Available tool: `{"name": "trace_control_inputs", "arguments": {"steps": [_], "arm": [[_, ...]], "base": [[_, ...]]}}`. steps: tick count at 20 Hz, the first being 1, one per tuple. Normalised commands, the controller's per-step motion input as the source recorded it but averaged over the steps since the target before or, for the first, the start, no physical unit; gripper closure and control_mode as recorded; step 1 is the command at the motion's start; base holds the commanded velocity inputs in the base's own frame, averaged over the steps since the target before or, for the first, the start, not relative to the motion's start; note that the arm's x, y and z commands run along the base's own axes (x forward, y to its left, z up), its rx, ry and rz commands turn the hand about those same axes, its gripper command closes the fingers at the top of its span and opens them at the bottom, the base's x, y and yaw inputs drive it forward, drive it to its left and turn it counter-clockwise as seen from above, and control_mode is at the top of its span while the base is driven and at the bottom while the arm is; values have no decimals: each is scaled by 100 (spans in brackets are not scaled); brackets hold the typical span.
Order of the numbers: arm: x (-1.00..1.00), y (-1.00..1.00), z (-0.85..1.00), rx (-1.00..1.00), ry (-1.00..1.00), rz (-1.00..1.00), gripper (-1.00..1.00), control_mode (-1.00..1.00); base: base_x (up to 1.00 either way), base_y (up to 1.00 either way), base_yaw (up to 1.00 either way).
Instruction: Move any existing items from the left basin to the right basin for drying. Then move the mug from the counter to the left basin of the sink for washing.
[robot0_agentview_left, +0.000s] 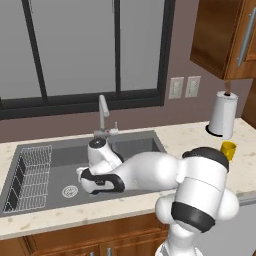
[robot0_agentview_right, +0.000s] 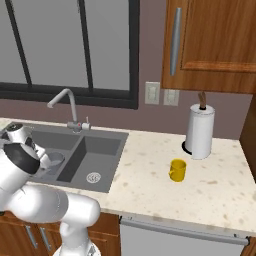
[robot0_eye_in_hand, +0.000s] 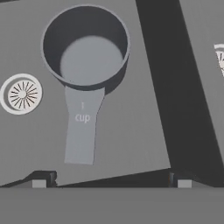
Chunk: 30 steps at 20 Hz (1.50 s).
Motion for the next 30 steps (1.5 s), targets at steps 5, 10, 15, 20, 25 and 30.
{"name": "trace_control_inputs", "arguments": {"steps": [5, 10, 15, 20, 25, 30], "arm": [[27, 9, -22, 0, 0, -1, -100, -100], [25, 15, -19, 0, 1, -1, -100, -100], [23, 19, -19, 0, 2, -2, -100, -100], [19, 25, -20, -1, 2, -2, -100, -100], [16, 25, -24, -4, 1, -2, -100, -100], [9, 19, -19, -6, 0, -2, -100, -100]], "base": [[0, 0, 0], [0, 0, 0], [0, 0, 0], [0, 0, 0], [0, 0, 0], [0, 0, 0]]}}
